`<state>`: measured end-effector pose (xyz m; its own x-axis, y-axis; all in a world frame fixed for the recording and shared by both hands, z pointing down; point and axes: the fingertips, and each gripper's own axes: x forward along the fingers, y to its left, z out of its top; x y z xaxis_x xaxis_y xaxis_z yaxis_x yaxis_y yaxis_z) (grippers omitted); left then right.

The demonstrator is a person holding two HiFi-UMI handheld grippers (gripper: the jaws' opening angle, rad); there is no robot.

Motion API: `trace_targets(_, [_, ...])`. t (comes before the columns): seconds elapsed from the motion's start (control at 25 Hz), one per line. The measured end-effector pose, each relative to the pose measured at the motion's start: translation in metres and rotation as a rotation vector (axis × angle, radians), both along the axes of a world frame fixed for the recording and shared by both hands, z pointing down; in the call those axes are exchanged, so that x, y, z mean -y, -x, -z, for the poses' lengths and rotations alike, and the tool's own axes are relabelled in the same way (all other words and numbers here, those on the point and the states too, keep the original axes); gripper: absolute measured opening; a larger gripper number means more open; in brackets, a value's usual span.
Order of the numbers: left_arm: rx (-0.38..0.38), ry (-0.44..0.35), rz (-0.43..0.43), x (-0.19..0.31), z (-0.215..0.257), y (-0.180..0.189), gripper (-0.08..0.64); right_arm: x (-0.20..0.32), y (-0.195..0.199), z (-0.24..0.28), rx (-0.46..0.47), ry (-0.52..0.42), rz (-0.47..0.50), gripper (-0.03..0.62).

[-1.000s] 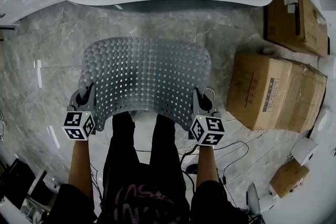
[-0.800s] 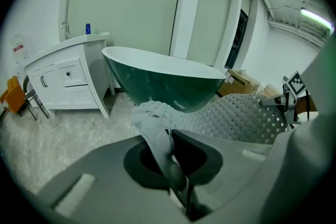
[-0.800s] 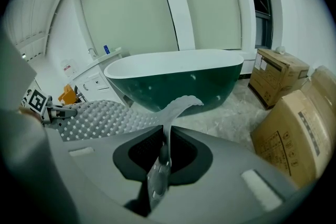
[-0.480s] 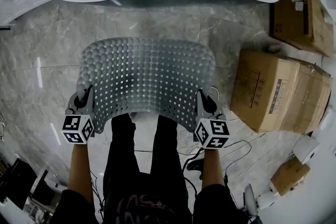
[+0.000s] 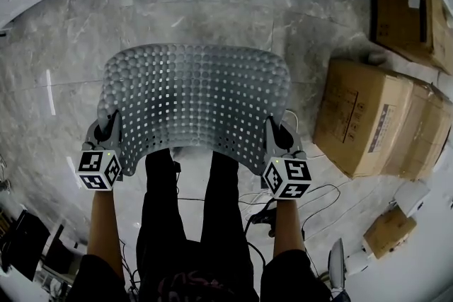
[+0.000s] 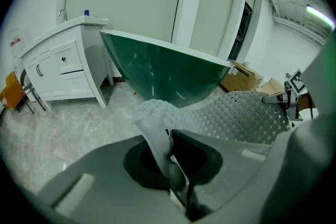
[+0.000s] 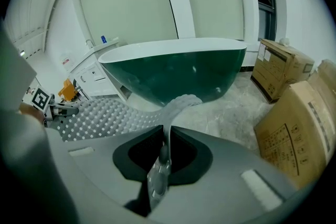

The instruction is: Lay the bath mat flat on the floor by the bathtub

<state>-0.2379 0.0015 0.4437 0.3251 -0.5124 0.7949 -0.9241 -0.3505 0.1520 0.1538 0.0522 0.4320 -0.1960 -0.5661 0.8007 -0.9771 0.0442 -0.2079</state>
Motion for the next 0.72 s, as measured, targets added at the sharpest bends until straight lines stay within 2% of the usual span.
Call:
trace_targets(0.48, [0.011,0.014,-0.04,0.007,-0.046,-0.005,0.026,0.003,-0.009,-0.042,-0.001,0.023,0.004,0.049])
trace_targets(0.72, [0.011,0.015,-0.023,0.008,-0.062,-0.003,0.026,0.008,-0.007,-0.057,0.008,0.016,0.015,0.049])
